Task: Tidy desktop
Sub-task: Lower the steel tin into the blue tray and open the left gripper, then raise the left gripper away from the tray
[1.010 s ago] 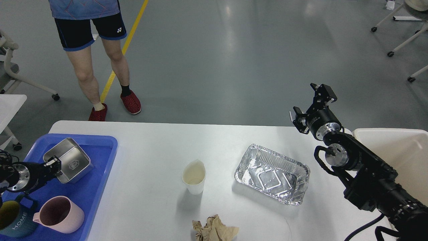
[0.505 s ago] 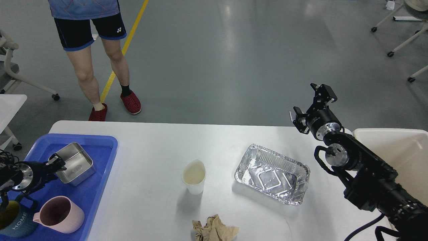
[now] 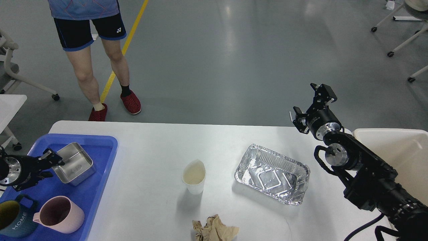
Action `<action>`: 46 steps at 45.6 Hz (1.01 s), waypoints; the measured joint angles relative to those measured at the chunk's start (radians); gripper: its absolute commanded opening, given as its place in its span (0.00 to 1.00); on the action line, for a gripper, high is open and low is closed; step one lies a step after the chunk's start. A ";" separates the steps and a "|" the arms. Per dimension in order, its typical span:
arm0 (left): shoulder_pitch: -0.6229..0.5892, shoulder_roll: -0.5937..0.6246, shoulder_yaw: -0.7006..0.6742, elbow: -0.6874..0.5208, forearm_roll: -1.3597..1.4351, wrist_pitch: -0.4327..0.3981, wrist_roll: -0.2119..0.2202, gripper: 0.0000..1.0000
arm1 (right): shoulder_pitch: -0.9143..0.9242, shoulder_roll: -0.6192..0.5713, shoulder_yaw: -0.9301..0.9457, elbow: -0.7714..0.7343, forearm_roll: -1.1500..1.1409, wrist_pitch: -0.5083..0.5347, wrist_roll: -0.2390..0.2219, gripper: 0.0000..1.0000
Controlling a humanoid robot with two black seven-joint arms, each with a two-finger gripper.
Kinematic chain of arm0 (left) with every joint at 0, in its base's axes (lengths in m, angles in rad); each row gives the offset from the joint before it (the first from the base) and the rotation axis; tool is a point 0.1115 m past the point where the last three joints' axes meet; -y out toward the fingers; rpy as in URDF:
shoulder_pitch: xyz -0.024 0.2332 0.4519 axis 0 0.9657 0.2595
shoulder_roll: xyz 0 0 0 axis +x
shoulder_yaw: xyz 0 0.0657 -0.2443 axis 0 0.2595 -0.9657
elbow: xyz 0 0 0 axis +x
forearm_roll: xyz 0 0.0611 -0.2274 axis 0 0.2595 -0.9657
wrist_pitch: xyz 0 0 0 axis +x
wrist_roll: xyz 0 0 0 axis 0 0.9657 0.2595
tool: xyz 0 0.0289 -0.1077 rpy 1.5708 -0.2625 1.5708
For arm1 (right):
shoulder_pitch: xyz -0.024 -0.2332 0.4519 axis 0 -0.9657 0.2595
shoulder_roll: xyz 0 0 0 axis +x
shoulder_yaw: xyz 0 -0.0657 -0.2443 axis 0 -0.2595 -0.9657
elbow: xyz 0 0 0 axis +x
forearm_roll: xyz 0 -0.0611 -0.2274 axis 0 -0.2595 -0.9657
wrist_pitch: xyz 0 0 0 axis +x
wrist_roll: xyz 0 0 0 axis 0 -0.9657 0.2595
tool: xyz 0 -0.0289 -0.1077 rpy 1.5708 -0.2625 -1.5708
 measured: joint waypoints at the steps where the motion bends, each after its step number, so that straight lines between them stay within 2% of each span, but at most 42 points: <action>1: -0.006 0.024 0.000 -0.039 0.000 0.004 0.006 0.50 | 0.000 0.000 0.000 0.000 0.000 0.000 0.000 1.00; 10: -0.094 0.241 0.002 -0.441 0.001 0.081 0.086 0.50 | 0.001 0.008 0.000 0.000 0.000 0.000 0.000 1.00; 15: -0.142 0.326 0.002 -0.619 0.002 0.108 0.103 0.50 | 0.003 0.011 0.000 0.000 0.000 -0.002 0.000 1.00; 21: -0.175 0.399 0.002 -0.752 0.002 0.129 0.108 0.56 | 0.003 0.011 0.000 0.000 0.000 -0.004 0.000 1.00; 27: -0.193 0.460 0.000 -0.816 0.002 0.132 0.107 0.67 | 0.003 0.010 0.000 0.000 0.000 -0.005 0.000 1.00; 34: -0.199 0.523 -0.035 -0.842 0.001 0.120 0.087 0.78 | 0.003 0.010 0.000 0.000 0.000 -0.005 0.000 1.00; 37: -0.200 0.530 -0.056 -0.842 -0.011 0.118 0.068 0.85 | 0.003 0.011 0.000 0.000 0.000 -0.005 0.000 1.00; 40: -0.200 0.525 -0.072 -0.841 -0.053 0.118 0.032 0.94 | 0.003 0.013 0.000 0.000 0.000 -0.005 0.000 1.00; 43: -0.198 0.505 -0.077 -0.834 -0.122 0.121 0.003 0.96 | 0.004 0.015 0.000 0.000 0.000 -0.005 0.000 1.00; 46: -0.193 0.479 -0.077 -0.826 -0.190 0.125 -0.005 0.97 | 0.004 0.015 0.000 0.000 0.000 -0.006 0.000 1.00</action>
